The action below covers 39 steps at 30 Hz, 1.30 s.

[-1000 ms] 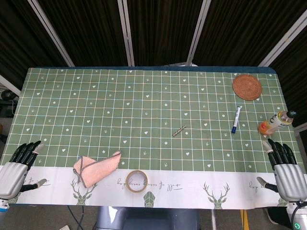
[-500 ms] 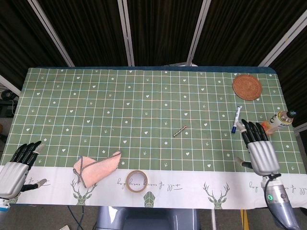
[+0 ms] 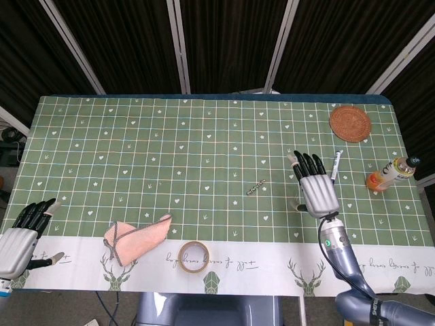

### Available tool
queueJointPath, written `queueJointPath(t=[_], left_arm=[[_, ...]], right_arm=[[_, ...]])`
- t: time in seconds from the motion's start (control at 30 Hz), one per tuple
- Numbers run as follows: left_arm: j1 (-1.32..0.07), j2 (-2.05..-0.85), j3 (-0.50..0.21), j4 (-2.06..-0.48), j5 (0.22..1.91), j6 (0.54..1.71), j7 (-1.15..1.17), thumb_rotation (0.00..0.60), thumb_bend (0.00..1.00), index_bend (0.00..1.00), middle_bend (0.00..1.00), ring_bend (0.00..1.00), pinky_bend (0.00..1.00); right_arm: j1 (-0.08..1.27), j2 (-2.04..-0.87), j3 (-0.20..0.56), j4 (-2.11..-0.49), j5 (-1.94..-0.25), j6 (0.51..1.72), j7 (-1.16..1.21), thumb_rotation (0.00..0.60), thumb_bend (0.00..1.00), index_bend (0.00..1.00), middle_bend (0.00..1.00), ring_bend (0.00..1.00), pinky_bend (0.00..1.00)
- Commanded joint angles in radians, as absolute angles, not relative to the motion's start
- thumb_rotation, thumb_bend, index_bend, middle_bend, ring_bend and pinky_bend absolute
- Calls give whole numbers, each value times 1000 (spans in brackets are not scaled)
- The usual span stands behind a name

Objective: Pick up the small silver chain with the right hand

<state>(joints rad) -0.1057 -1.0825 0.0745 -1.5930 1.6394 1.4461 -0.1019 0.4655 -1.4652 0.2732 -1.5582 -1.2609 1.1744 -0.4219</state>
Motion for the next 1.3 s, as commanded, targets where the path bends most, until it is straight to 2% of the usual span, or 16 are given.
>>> queueJointPath(t=[0.03, 0.27, 0.9, 1.3], left_arm=[[-107, -1081, 74, -1593, 1636, 1442, -108, 600, 41, 0, 0, 0, 0], [-111, -1078, 74, -1596, 1632, 1433, -117, 600, 42, 0, 0, 0, 0], [-123, -1081, 67, -1597, 1609, 1404, -123, 600, 47, 0, 0, 0, 0], [-124, -1078, 67, -1601, 1605, 1399, -132, 600, 50, 0, 0, 0, 0]], right_arm=[[498, -1524, 276, -1497, -1216, 1148, -440, 600, 11, 0, 0, 0, 0], [524, -1589, 264, -1431, -1191, 1133, -437, 600, 11, 0, 0, 0, 0], [650, -1805, 313, -1135, -1091, 1055, -400, 600, 24, 0, 0, 0, 0], [681, -1869, 304, -1046, -1104, 1048, -358, 600, 24, 0, 0, 0, 0]])
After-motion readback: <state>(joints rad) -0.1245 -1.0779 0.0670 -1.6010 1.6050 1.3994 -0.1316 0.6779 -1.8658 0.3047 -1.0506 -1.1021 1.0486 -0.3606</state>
